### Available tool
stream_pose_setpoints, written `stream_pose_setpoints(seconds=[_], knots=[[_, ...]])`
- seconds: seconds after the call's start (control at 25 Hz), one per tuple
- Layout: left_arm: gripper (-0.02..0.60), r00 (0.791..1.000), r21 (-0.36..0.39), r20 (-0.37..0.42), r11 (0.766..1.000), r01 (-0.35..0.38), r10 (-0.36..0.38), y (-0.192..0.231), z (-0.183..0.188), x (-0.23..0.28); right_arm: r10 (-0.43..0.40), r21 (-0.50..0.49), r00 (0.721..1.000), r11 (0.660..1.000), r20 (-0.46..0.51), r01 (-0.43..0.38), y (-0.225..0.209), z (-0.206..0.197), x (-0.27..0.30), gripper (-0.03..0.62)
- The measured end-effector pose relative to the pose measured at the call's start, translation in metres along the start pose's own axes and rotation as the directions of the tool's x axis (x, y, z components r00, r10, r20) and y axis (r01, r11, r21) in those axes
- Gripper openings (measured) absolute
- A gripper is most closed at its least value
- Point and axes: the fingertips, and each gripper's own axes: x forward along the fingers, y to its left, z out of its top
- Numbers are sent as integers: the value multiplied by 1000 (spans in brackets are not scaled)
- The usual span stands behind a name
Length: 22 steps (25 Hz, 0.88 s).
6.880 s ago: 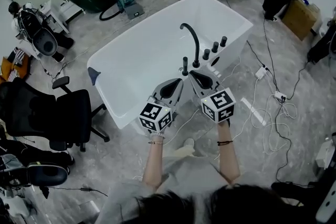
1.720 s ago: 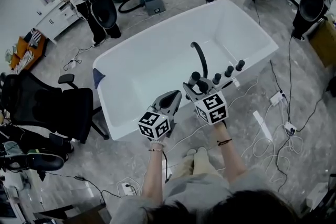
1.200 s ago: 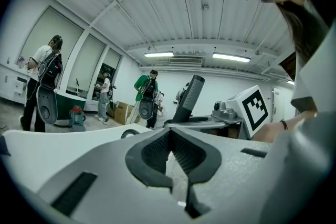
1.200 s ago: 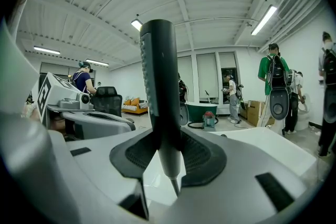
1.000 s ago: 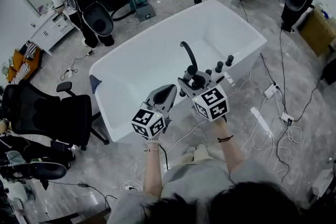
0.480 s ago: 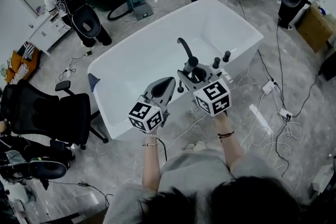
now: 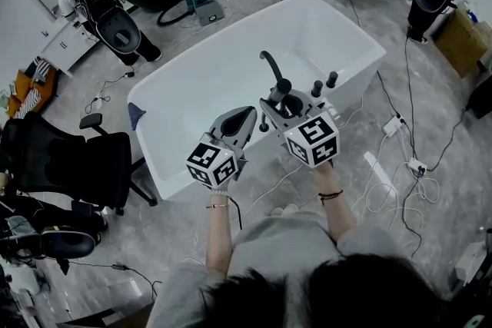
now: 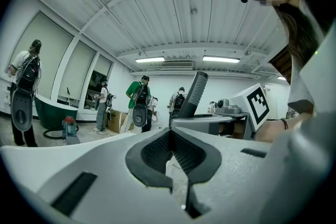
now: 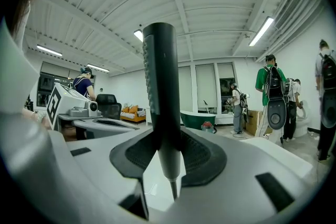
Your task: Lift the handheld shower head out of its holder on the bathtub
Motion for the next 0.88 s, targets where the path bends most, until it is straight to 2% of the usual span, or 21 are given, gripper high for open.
stream_pose_setpoints(seconds=[0.88], knots=[[5,1000,-22,1,999,24,-24,5,-8,5,-13,25,1000,1000,19,13,-7,-1,2,133]])
